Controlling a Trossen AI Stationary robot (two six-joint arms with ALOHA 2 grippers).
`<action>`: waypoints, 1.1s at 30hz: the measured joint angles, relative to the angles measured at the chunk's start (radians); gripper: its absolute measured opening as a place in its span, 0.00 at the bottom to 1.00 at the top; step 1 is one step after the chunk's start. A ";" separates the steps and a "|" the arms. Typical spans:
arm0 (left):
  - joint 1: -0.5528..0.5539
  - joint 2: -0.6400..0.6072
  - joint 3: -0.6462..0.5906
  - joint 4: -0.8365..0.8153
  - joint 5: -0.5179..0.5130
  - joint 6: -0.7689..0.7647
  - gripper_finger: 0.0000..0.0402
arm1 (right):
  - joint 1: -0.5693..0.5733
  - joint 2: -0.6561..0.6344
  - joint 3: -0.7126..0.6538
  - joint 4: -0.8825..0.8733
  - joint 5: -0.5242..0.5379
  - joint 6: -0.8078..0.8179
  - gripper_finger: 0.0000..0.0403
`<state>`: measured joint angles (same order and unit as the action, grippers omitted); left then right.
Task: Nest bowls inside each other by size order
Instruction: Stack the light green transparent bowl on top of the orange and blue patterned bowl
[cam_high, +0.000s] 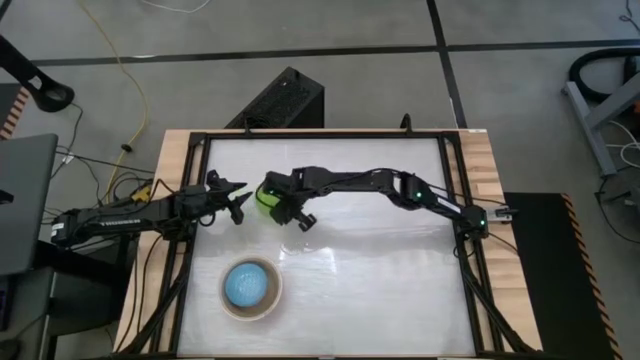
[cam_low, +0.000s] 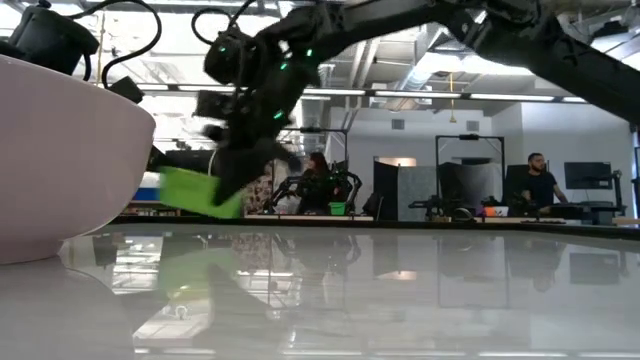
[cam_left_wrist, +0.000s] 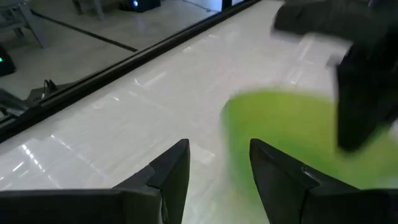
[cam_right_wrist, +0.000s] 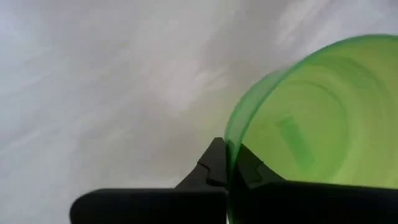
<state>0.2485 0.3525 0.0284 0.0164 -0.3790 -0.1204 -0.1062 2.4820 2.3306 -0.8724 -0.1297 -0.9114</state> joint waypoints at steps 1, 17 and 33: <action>0.000 0.001 0.000 0.000 -0.002 0.000 0.39 | 0.001 -0.012 0.004 -0.057 0.002 0.020 0.01; 0.000 0.001 0.000 0.000 0.001 -0.019 0.39 | 0.213 -0.181 0.020 -0.215 0.051 0.163 0.01; 0.000 0.000 0.000 0.000 0.003 -0.059 0.39 | 0.425 -0.141 -0.094 0.460 0.034 0.195 0.01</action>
<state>0.2488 0.3528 0.0284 0.0163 -0.3758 -0.1796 0.3191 2.3410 2.2366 -0.4128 -0.0956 -0.7168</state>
